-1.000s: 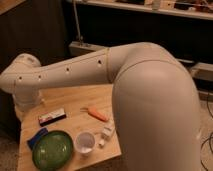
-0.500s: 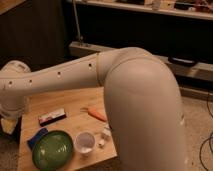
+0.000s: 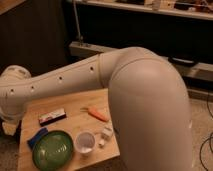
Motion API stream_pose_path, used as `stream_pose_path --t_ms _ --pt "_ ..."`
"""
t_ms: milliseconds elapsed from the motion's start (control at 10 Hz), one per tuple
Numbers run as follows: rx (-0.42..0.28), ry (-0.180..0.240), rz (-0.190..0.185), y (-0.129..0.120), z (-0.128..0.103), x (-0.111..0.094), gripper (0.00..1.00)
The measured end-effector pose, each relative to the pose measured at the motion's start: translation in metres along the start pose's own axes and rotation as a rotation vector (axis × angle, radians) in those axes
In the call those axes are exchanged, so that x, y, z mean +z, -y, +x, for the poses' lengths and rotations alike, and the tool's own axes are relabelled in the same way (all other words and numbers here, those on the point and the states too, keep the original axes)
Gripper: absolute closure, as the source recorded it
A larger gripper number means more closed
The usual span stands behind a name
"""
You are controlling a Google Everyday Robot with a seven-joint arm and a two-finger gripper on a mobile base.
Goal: Place the white sponge in the ceramic bowl
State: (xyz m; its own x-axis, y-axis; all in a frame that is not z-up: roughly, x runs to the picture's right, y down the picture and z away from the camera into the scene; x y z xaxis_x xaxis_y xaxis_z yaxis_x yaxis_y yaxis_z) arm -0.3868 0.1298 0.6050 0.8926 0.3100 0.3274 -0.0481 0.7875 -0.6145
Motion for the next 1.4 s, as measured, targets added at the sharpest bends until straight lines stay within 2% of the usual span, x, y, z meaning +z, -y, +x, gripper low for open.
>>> stream_pose_path --t_ms 200,400,500,600,700,900,1100,1300,1400 --pt "-0.251 0.054 -0.026 0.001 0.003 0.013 0.35" --pt "-0.427 0.091 -0.060 0.001 0.003 0.025 0.35" --pt "-0.474 0.102 -0.067 0.002 0.005 0.028 0.35" --pt "-0.514 0.109 -0.072 0.002 0.005 0.030 0.35" --pt "-0.527 0.096 -0.075 0.001 0.003 0.030 0.35" --pt "-0.557 0.033 -0.113 -0.009 -0.010 0.041 0.35" --pt "-0.606 -0.030 -0.165 -0.034 -0.021 0.065 0.35" --pt "-0.629 -0.050 -0.189 -0.044 -0.016 0.080 0.35" --pt "-0.636 -0.058 -0.195 -0.044 -0.006 0.088 0.35"
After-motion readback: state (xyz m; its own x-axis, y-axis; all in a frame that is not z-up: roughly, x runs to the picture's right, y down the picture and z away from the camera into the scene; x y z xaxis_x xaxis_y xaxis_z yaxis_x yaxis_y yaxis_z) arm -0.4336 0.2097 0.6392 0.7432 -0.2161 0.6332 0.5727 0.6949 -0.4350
